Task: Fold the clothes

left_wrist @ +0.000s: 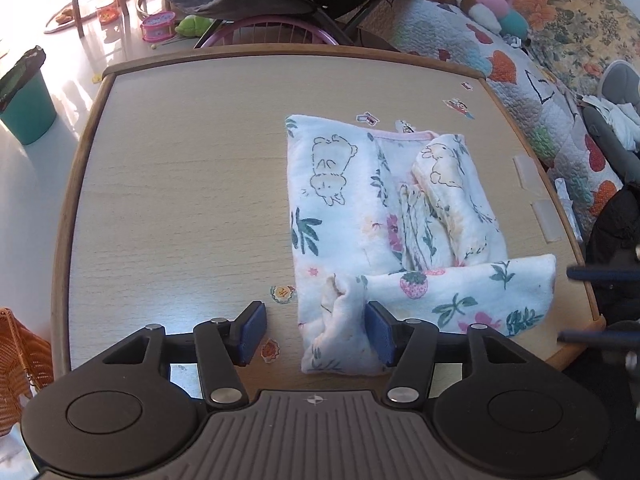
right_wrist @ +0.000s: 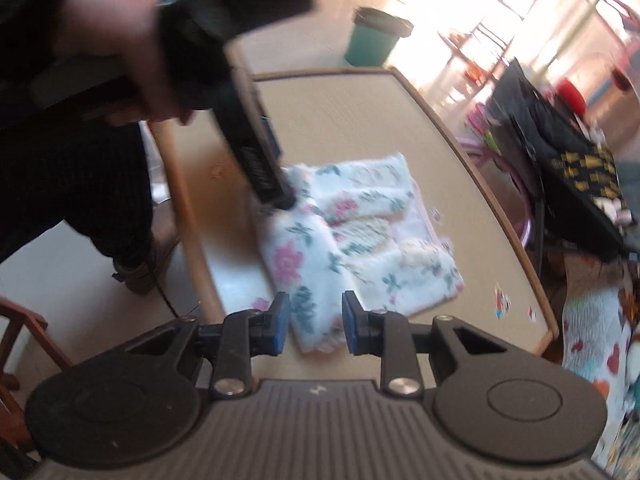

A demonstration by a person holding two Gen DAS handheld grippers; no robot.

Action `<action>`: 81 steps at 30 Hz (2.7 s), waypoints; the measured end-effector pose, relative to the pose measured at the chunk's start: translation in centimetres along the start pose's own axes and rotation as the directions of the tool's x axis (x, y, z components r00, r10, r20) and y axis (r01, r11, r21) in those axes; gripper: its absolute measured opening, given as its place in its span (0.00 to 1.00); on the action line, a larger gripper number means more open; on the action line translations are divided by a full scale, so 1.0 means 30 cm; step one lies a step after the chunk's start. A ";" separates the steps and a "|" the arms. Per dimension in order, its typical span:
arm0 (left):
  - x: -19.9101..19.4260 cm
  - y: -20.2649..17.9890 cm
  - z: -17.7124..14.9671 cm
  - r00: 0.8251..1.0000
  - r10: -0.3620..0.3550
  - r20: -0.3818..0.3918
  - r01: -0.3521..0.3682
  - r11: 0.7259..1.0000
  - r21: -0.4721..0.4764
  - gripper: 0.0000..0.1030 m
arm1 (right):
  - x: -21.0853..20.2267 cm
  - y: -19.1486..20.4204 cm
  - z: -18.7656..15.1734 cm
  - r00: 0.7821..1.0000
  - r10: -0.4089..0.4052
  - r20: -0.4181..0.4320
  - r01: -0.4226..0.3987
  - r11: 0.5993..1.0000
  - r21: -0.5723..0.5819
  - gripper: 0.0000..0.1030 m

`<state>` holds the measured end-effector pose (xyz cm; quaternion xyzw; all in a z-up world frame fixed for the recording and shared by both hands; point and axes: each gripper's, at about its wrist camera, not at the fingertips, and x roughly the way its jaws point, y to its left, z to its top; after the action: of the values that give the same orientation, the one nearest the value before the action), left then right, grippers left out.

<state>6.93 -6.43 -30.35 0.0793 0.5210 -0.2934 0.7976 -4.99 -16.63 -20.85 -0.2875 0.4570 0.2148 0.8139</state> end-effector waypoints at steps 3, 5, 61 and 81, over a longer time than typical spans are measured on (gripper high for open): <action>0.001 0.000 -0.001 1.000 0.003 0.002 -0.003 1.000 -0.003 0.58 | 0.057 0.066 0.012 0.999 -0.038 -0.003 0.038 0.996 -0.086 0.28; 0.000 0.001 -0.003 1.000 0.000 0.004 0.000 1.000 -0.006 0.58 | 0.116 0.093 0.013 0.997 -0.070 -0.021 0.067 0.988 -0.138 0.29; -0.087 -0.142 -0.076 0.974 -0.220 -0.047 0.183 0.653 0.735 0.57 | 0.231 0.089 -0.006 0.997 -0.057 0.043 0.066 0.958 -0.279 0.40; -0.219 -0.123 -0.208 0.976 -0.216 0.002 0.125 0.573 0.810 0.58 | 0.182 -0.178 -0.015 0.878 0.477 0.049 -0.479 0.871 0.114 0.24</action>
<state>-1.89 -4.22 -26.70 0.3660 0.2963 -0.5760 0.6682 0.67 -20.41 -24.34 -0.1134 0.5183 0.3835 0.7559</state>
